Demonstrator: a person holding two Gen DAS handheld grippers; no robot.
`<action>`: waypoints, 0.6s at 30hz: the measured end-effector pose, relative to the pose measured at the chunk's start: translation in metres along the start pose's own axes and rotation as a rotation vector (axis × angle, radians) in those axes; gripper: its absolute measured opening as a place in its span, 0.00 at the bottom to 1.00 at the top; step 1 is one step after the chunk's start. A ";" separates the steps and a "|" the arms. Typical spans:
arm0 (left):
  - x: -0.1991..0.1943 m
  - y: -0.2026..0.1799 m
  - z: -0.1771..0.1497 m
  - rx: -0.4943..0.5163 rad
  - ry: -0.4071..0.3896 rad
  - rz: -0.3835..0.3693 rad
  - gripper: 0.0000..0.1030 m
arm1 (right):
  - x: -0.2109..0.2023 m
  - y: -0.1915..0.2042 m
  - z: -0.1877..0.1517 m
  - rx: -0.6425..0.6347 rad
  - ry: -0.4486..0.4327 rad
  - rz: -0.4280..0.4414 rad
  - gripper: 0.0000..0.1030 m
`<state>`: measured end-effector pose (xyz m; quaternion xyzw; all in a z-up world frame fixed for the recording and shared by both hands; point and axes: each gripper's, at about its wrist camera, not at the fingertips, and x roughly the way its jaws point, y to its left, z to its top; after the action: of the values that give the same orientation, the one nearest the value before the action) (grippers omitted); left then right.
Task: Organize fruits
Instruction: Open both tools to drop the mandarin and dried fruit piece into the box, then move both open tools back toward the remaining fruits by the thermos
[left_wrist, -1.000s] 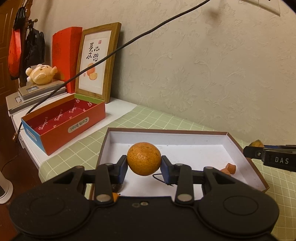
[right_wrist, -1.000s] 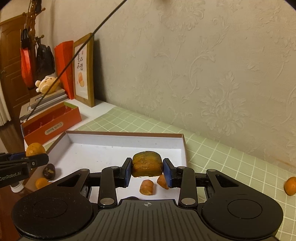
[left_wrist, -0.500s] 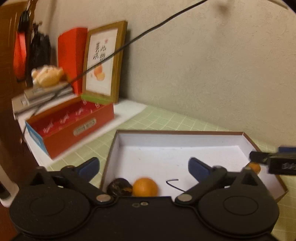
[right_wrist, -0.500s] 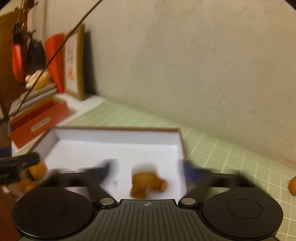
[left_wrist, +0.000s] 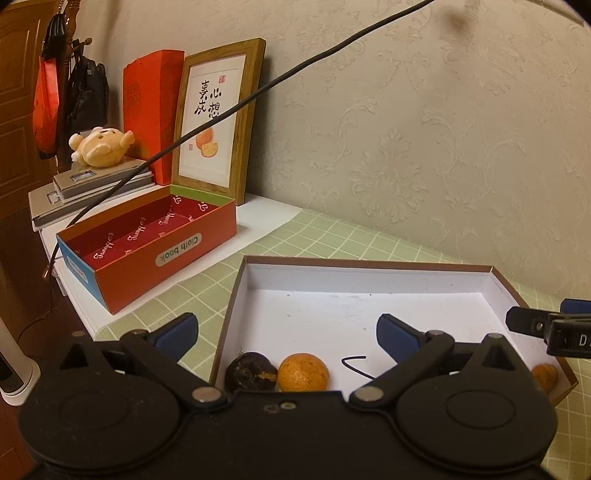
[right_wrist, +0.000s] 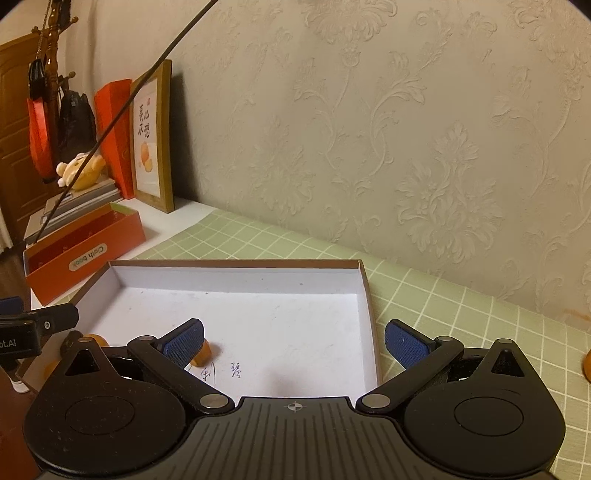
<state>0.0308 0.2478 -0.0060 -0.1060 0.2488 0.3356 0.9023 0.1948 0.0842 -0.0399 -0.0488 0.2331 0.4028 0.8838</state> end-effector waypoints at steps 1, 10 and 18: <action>0.000 0.000 0.000 0.002 0.000 -0.001 0.94 | 0.000 0.000 0.000 0.001 0.001 0.003 1.00; 0.002 -0.001 0.000 0.010 0.006 -0.002 0.94 | 0.000 0.001 0.001 0.002 0.003 0.002 1.00; -0.005 -0.001 0.001 0.000 0.008 -0.011 0.94 | -0.009 -0.002 0.002 0.003 -0.003 0.001 1.00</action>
<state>0.0283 0.2447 -0.0023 -0.1085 0.2517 0.3303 0.9032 0.1917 0.0776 -0.0345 -0.0466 0.2322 0.4030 0.8840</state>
